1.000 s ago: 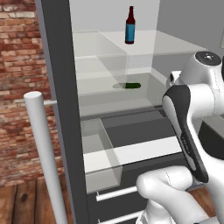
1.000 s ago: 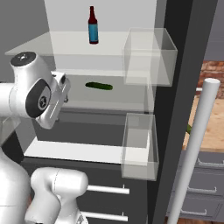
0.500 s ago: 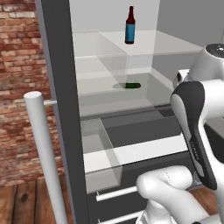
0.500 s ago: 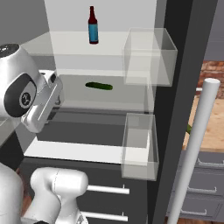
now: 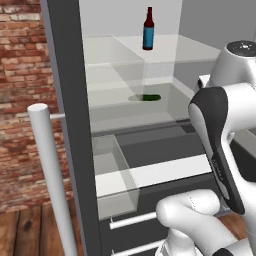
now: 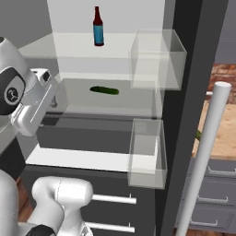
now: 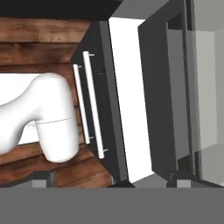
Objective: Place the beer on the top shelf of the fridge to keep it out of children's reach, and place the cucumbers on lower shelves for easy access.
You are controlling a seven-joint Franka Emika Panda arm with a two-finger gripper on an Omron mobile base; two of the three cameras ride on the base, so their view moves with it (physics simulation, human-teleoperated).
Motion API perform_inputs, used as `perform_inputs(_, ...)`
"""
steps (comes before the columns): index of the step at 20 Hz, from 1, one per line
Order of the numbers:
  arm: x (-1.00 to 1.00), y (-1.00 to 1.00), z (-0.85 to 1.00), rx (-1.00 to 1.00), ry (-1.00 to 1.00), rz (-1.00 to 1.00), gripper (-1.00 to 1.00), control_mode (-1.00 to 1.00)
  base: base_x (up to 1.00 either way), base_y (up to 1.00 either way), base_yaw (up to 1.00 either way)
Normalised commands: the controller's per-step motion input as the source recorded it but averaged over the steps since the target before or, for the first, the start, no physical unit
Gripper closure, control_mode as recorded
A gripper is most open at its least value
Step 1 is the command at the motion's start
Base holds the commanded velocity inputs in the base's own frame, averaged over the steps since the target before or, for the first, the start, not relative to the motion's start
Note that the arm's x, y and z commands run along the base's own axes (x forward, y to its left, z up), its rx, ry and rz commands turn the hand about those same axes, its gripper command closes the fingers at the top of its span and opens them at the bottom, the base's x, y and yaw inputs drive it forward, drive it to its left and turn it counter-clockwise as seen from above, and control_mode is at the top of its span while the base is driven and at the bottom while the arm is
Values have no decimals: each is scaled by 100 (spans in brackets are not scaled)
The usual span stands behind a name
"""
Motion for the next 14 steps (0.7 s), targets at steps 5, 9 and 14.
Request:
perform_inputs(5,0,0,0,0,0,0,-100,100,-74,0,0)
perform_inputs(9,0,0,0,0,0,0,-100,100,-99,-2,0)
perform_inputs(14,0,0,0,0,0,0,-100,100,-55,-18,-14)
